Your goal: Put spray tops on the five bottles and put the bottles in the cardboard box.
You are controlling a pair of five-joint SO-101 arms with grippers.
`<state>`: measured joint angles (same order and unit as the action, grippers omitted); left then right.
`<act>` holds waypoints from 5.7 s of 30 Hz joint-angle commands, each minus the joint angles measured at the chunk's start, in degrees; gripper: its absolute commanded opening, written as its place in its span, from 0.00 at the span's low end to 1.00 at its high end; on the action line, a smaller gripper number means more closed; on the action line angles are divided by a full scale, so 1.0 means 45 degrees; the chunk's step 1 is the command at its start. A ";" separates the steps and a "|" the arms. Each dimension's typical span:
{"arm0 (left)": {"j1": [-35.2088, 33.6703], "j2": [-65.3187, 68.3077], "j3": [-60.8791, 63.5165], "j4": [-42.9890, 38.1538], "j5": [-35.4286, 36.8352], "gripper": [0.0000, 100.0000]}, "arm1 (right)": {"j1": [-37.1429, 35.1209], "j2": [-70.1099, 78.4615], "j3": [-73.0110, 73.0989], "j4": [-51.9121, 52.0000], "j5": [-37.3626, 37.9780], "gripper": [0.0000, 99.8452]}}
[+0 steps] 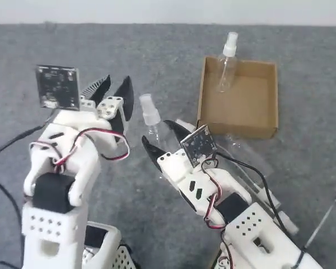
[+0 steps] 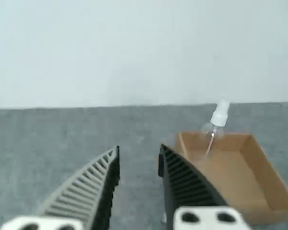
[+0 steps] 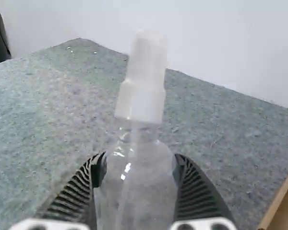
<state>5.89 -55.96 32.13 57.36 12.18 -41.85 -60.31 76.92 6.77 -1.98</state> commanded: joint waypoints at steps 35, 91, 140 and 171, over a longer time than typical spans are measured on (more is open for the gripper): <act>0.0274 -0.6056 0.6789 0.0000 -0.1485 0.13 | 0.1768 0.3116 -0.6525 0.3038 -0.0137 0.01; 0.0000 -0.8928 1.0403 -0.2266 -0.2032 0.05 | 0.9797 0.9973 -1.7954 1.0344 0.1817 0.01; -0.0352 -0.8928 1.0716 -0.2364 -0.2012 0.01 | 1.0383 1.8979 -1.7954 0.0615 0.0527 0.01; -0.0352 -0.8928 1.0716 -0.2364 -0.2012 0.01 | 1.0364 1.8940 -1.7973 0.1338 0.0567 0.18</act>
<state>4.57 -95.43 80.75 48.48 3.12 4.22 26.81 0.00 12.04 1.01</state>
